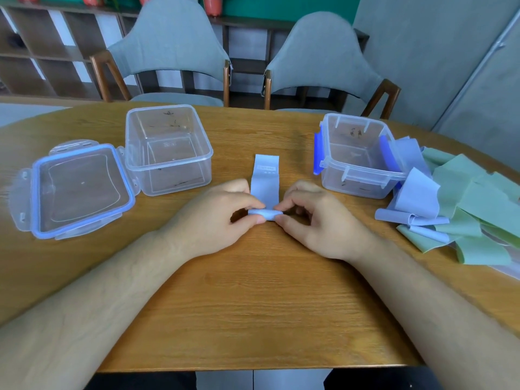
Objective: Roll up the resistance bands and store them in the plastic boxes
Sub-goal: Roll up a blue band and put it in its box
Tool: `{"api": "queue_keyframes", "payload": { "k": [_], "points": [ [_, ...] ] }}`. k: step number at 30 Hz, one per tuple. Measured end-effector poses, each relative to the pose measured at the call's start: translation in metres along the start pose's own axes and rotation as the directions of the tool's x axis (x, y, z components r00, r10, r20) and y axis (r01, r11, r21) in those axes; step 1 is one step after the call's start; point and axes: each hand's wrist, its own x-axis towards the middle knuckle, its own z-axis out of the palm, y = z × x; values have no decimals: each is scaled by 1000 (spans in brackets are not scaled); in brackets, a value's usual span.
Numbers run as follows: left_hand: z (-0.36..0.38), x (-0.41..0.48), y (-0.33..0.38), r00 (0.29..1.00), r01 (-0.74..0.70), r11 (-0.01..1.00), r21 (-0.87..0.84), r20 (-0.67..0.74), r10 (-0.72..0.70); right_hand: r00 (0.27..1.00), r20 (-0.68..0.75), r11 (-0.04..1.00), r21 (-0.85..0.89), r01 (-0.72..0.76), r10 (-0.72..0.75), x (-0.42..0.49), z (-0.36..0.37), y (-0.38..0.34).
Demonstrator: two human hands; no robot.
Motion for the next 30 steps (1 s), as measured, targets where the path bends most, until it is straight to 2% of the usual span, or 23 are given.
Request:
{"api": "queue_keyframes", "payload": {
  "k": [7, 11, 19, 23, 30],
  "points": [
    [0, 2, 1, 1000, -7, 1000, -29, -24, 6, 1000, 5, 1000, -14, -2, 3, 0, 0, 4],
    [2, 5, -1, 999, 29, 999, -44, -42, -31, 998, -58, 999, -24, -22, 20, 0, 1, 4],
    [3, 3, -6, 1000, -3, 995, 96, -10, 4, 998, -64, 998, -55, -20, 17, 2, 1, 6],
    [4, 6, -5, 1000, 2, 999, 46, -11, -1, 995, -96, 997, -72, -34, 27, 6, 5, 9],
    [5, 10, -5, 1000, 16, 999, 36, 1, -16, 998, -64, 998, -52, -30, 26, 7, 6, 4]
  ]
}}
